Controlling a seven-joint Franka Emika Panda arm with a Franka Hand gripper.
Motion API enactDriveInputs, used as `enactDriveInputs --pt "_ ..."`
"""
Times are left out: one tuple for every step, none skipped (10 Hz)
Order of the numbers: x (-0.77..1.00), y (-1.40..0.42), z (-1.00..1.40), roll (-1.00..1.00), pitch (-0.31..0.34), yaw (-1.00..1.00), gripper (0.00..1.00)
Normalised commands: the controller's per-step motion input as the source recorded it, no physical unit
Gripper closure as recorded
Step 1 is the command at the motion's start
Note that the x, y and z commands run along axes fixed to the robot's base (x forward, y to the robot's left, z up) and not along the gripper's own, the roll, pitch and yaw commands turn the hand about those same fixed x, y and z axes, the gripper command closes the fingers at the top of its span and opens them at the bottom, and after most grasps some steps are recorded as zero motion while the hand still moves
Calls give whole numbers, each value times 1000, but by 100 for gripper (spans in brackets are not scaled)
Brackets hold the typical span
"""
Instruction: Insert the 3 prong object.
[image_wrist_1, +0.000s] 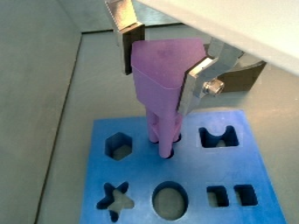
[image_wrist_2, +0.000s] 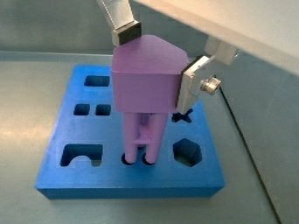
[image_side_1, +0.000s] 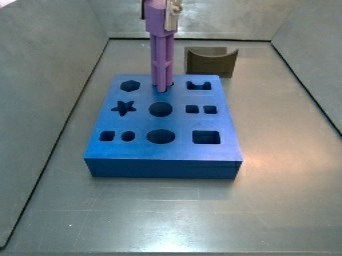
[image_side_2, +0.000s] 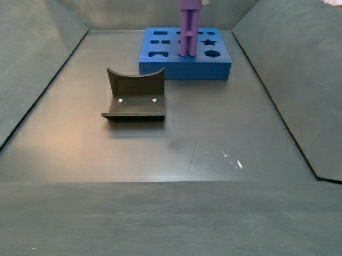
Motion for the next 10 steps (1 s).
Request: enactDriveInputs --pt "134 66 -271 71 0 -214 100" --pt "57 0 -386 174 -50 0 100" --pt "40 0 -517 121 -116 103 100" --pt "106 -43 -480 83 -86 189 100" --pt "126 -37 -557 56 -91 200 100" --pt "0 -37 -609 74 -154 180 100" --pt "0 -29 -611 69 -176 154 100" --pt "0 -34 -457 76 -163 74 100" --pt "-54 0 -166 -19 -193 0 100" --pt "0 0 0 0 0 0 100"
